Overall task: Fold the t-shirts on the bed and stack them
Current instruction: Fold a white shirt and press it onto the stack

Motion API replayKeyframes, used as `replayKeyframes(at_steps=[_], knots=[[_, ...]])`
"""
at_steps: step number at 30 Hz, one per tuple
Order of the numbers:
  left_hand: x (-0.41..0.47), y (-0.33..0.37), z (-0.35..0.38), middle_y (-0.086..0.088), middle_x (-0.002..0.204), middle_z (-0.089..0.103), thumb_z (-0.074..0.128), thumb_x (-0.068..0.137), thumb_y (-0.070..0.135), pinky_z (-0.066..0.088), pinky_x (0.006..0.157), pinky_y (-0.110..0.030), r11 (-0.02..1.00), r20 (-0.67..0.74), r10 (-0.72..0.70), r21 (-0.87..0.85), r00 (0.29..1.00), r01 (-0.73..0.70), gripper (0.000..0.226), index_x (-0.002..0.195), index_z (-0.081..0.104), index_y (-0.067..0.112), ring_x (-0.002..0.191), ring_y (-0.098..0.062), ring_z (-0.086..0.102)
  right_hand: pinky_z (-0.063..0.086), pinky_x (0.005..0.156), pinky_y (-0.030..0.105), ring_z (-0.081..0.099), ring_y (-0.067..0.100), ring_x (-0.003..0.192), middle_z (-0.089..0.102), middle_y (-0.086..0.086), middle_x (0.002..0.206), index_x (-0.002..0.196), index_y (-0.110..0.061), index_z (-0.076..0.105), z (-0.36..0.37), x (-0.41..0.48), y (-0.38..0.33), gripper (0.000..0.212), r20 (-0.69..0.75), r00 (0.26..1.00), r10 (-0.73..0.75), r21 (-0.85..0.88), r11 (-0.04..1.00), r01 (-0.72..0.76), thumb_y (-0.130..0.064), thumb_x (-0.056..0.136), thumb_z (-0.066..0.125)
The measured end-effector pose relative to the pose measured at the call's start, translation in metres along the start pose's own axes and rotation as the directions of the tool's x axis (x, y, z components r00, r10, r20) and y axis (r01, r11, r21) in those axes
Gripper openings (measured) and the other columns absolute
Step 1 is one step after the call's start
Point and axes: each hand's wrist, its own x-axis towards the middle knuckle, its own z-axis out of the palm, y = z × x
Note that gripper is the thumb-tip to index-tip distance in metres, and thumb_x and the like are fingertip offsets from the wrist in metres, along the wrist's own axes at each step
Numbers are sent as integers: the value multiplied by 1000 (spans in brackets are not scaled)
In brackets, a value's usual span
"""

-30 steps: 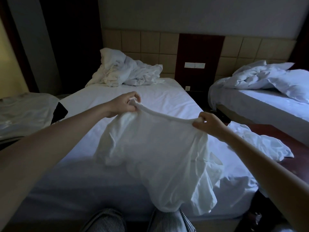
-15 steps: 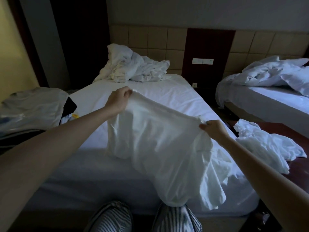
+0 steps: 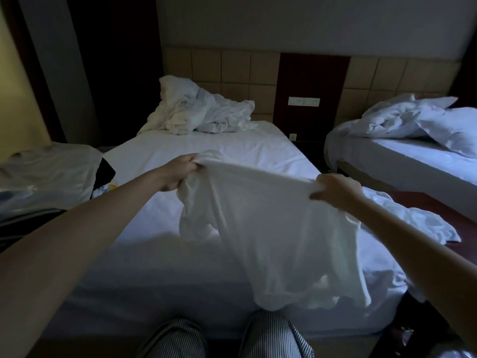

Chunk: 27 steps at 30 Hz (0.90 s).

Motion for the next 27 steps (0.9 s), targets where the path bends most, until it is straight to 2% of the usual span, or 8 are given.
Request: replayKeyframes(at_steps=[3,5,9,10,14,19,24,27], knots=[[1,9,-5,-7,124,59,52,95,31,48,80,-28,990,-130,108,106,986,-95,21,114,56,24,98,-15,59,39,72,34,57,35,99,63,16,105,105,-5,61,-23,11,1,34,-137,978,159,350,931,-103,-32,85,66],[-1,23,-15,-1,112,63,64,70,65,46,78,-25,940,-44,74,336,996,-55,55,104,60,23,93,-15,60,40,68,31,59,34,95,63,21,100,106,4,61,-43,21,-1,30,-168,969,182,514,855,-71,-19,88,63],[-5,50,-29,5,94,62,72,69,60,48,71,-23,361,137,-306,932,942,-19,56,101,64,14,84,-13,61,38,65,25,57,30,97,60,23,107,112,9,57,-81,39,-8,28,-108,989,100,572,820,-20,-11,93,54],[-5,57,-37,3,92,62,70,75,54,46,70,-23,348,102,-221,937,970,-20,47,99,65,13,82,-14,59,36,71,26,56,31,102,60,22,110,112,7,57,-90,42,-11,30,-140,988,64,501,865,15,-17,93,55],[-9,90,-76,-1,93,62,65,88,31,41,79,-28,846,-151,107,532,983,-10,17,94,64,15,82,-13,55,32,73,24,56,25,96,61,14,106,110,-2,61,-119,46,-31,56,-22,990,-139,203,969,140,-50,83,63],[-28,103,-99,-11,96,66,60,91,11,54,75,-29,970,-237,178,205,955,-130,18,106,65,3,91,-26,62,45,68,21,62,14,78,66,0,91,100,-9,65,-122,52,-61,49,335,918,-211,77,977,197,-55,85,54],[-54,92,-132,1,78,69,75,76,41,49,61,-21,839,-146,83,544,986,9,30,86,70,13,73,-15,65,49,53,17,65,5,58,67,-2,75,88,-13,66,-107,65,-78,14,190,953,-236,587,805,82,-26,84,68],[-56,93,-146,6,93,66,79,60,57,49,69,-21,394,-81,-66,914,995,100,60,105,65,19,83,-12,63,53,69,33,65,21,78,66,10,95,107,-6,62,-104,69,-93,17,118,967,-225,893,451,-4,-12,93,55]])
